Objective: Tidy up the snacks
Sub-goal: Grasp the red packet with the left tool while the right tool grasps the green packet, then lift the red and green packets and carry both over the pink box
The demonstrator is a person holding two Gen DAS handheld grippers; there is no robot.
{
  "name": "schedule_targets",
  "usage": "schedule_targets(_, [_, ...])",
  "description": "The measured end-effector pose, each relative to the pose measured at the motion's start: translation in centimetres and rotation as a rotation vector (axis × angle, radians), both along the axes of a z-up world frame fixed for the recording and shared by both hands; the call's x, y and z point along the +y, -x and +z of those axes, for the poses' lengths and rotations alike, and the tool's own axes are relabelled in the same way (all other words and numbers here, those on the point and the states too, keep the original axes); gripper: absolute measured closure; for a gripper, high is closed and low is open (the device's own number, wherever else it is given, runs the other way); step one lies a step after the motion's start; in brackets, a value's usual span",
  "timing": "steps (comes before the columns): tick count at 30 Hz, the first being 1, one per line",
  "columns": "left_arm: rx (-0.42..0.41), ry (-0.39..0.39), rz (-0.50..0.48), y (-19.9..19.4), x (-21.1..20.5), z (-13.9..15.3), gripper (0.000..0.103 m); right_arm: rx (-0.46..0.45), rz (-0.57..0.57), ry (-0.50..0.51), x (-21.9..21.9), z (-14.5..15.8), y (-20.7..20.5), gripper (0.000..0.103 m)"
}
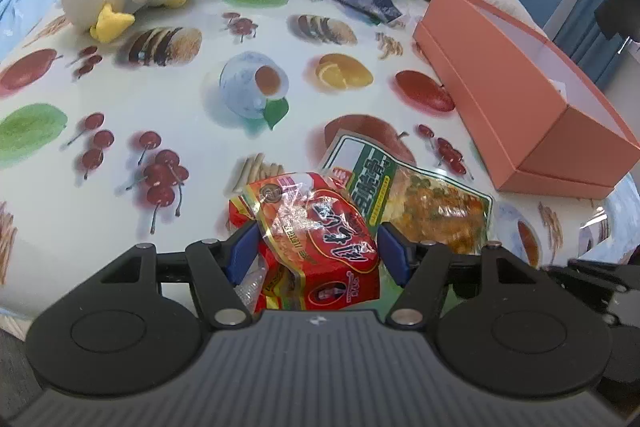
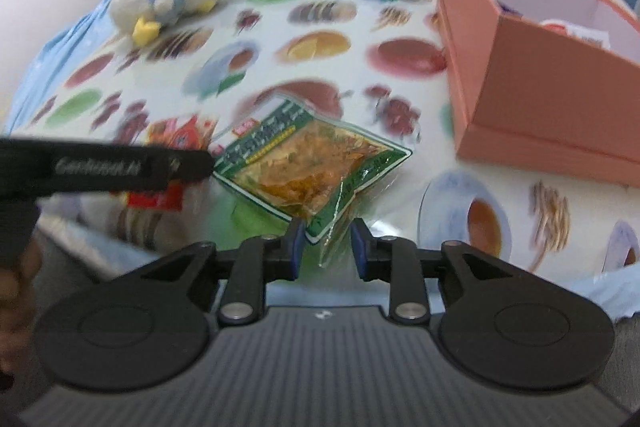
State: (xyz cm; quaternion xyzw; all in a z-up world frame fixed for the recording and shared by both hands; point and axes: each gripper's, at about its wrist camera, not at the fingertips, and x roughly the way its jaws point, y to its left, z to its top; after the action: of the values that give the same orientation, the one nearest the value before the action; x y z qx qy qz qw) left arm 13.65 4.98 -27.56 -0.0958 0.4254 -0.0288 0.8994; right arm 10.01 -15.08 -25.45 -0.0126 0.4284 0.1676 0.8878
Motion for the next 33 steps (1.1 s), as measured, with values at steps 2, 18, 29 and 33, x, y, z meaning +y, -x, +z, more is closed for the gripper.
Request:
schedule_targets(2, [0.010,-0.009,-0.006,-0.1,0.0,-0.3,0.033,0.021,0.008,-0.022,-0.4,0.1,0.4,0.061])
schedule_targets(18, [0.031,-0.032,0.008,-0.8,-0.1,-0.2,0.033,-0.121,0.339,0.029,0.0,0.7,-3.7,0.019])
schedule_targets(29, [0.046,-0.047,0.014,-1.2,-0.3,-0.4,0.033,-0.083,0.467,0.045,0.7,-1.1,-5.9,0.013])
schedule_targets(33, [0.049,-0.046,0.020,-1.4,-0.3,-0.3,0.033,-0.050,0.534,0.055,1.0,-2.0,-6.1,0.000])
